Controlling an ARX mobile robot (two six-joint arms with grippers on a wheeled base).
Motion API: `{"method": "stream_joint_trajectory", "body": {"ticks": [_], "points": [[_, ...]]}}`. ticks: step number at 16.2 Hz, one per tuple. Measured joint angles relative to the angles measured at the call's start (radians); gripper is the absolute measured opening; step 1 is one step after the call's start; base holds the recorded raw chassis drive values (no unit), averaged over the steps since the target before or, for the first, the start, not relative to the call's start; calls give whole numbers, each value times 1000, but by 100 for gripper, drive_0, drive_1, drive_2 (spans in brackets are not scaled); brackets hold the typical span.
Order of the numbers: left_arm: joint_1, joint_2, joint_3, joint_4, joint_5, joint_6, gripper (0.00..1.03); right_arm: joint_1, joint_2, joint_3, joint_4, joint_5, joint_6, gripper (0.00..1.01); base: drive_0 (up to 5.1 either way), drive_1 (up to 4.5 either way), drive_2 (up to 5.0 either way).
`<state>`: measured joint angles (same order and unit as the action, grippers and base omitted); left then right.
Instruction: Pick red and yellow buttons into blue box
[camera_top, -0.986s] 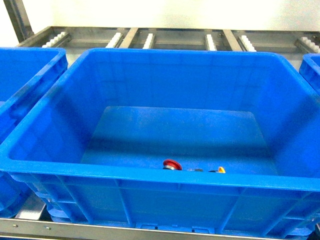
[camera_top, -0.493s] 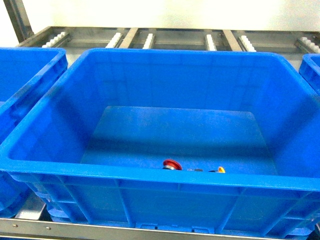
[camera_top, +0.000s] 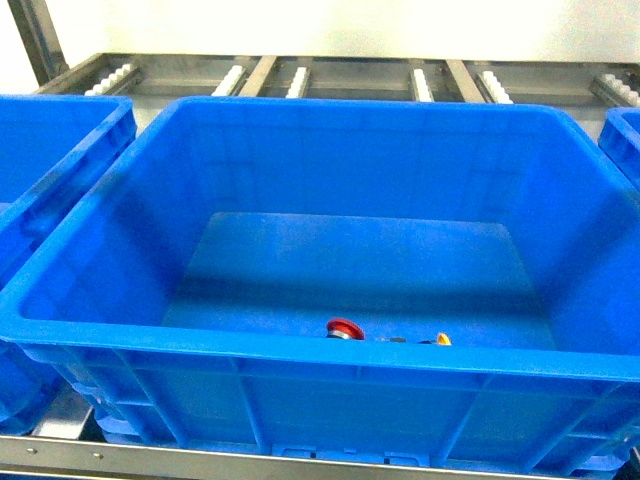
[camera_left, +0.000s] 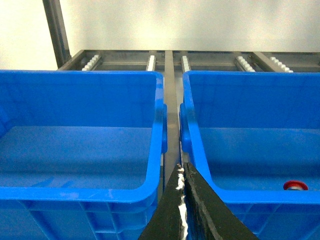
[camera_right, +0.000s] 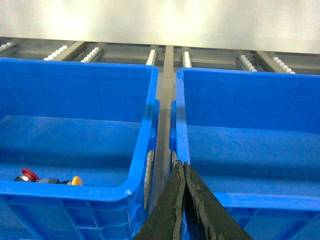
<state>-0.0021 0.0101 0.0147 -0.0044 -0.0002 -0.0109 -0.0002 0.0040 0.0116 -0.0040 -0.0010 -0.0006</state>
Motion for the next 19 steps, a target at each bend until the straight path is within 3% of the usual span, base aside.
{"method": "stream_joint_trajectory", "body": {"ticks": [3, 4, 5, 8, 14, 15, 19], "points": [[0, 0, 0, 0, 0, 0, 2, 0, 0, 0, 0, 0, 0, 2, 0, 0, 0], [0, 0, 0, 0, 0, 0, 9, 0, 0, 0, 0, 0, 0, 2, 0, 0, 0], [0, 0, 0, 0, 0, 0, 18, 0, 0, 0, 0, 0, 0, 9, 0, 0, 0], [0, 0, 0, 0, 0, 0, 29, 0, 0, 0, 0, 0, 0, 20, 0, 0, 0], [0, 0, 0, 0, 0, 0, 98, 0, 0, 0, 0, 0, 0, 91, 0, 0, 0], [0, 0, 0, 0, 0, 0, 98, 0, 0, 0, 0, 0, 0, 100, 0, 0, 0], [0, 0, 0, 0, 0, 0, 98, 0, 0, 0, 0, 0, 0, 98, 0, 0, 0]]}}
